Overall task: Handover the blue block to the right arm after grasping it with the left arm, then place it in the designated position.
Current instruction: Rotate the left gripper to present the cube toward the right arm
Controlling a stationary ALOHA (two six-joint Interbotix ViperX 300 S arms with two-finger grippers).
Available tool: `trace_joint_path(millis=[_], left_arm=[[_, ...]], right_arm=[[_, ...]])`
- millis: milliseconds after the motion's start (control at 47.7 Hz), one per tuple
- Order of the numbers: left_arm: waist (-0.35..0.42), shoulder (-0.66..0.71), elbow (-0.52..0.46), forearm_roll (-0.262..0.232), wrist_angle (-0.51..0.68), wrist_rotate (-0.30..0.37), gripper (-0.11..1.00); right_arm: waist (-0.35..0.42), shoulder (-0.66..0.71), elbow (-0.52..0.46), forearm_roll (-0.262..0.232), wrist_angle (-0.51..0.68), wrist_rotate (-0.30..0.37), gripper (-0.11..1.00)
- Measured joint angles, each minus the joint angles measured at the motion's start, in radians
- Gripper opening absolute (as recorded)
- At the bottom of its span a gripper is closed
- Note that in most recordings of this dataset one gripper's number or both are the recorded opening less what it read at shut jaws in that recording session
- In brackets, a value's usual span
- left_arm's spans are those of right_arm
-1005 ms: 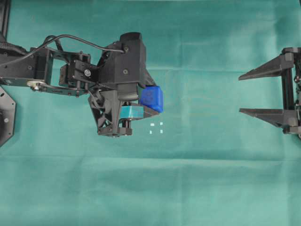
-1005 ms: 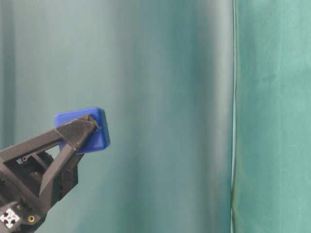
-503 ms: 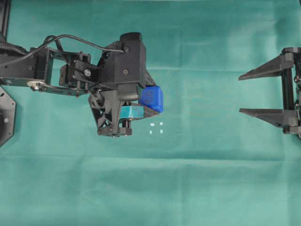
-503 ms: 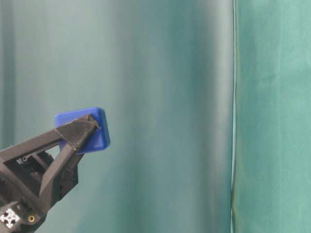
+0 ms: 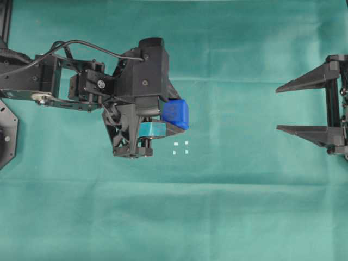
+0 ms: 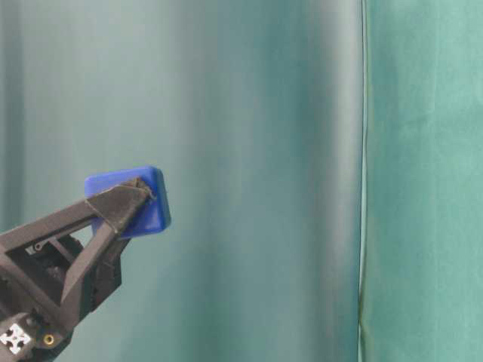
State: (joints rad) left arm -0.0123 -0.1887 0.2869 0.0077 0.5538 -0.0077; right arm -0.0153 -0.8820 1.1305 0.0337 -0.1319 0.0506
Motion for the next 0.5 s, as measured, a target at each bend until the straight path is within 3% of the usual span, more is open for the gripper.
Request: trace_joint_path(millis=[147, 503], left_arm=[[0.0, -0.037, 0.06, 0.0, -0.087, 0.002, 0.47], [-0.002, -0.215, 0.348, 0.0, -0.577, 0.002, 0.47]], right_arm=[[-0.002, 0.0, 0.0, 0.0, 0.0, -0.003, 0.93], [-0.002, -0.003, -0.012, -0.035, 0.0, -0.003, 0.93]])
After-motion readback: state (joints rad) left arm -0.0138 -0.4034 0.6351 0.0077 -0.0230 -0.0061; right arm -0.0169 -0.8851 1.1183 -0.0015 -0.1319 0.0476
